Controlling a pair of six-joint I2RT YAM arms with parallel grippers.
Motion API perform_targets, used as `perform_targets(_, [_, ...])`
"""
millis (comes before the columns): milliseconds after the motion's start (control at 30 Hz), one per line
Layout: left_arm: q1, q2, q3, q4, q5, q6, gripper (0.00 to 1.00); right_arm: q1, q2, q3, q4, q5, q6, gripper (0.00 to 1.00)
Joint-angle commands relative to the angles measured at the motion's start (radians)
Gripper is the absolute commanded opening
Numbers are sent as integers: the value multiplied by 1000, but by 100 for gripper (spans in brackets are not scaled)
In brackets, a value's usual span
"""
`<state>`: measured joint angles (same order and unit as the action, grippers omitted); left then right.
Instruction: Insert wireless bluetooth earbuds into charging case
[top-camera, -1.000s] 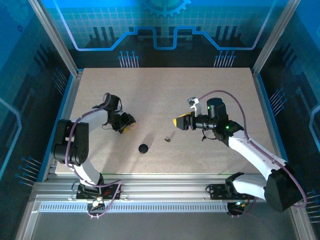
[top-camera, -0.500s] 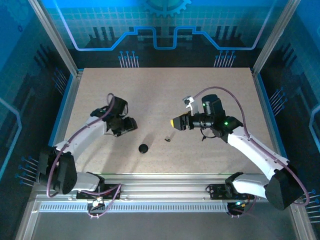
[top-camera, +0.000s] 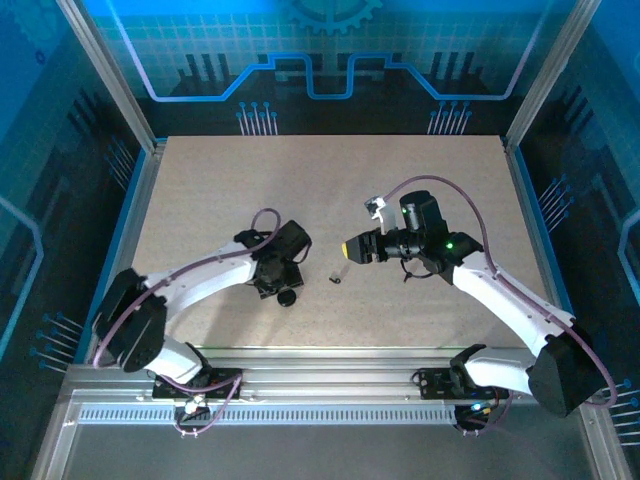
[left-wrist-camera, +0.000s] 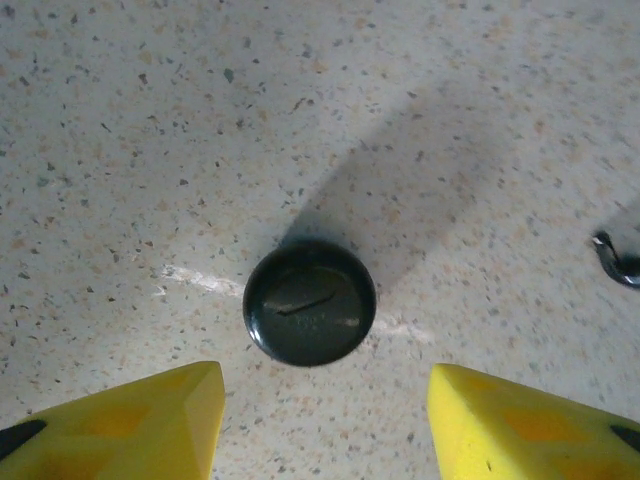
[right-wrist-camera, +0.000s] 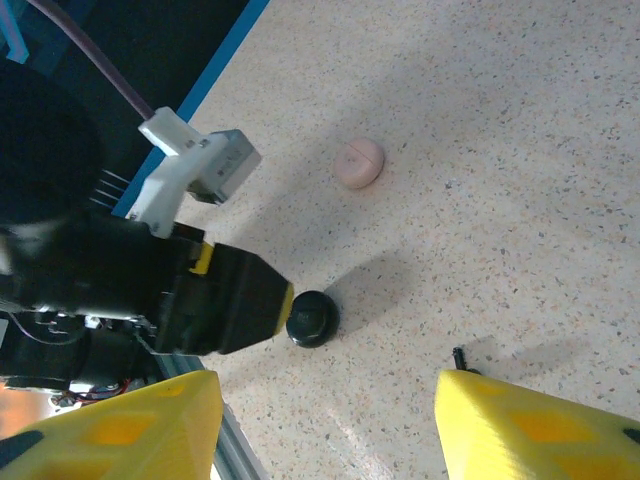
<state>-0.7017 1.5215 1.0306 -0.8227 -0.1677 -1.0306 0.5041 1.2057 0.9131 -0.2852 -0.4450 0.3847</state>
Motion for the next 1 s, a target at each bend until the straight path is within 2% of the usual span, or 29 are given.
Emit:
perform_targets(0, [-19, 81, 58, -99, -77, -152, 58, 11, -16, -3, -11, 3, -6, 59])
perform_targets(300, [-6, 169, 30, -15, -23, -195, 64, 11, -53, -28, -20, 14, -22, 59])
perform_targets(633, [35, 241, -3, 94, 136, -172, 68, 11, -64, -28, -19, 9, -27, 59])
perform_targets(967, [42, 254, -31, 116, 181, -182, 63, 10, -68, -28, -20, 9, -29, 59])
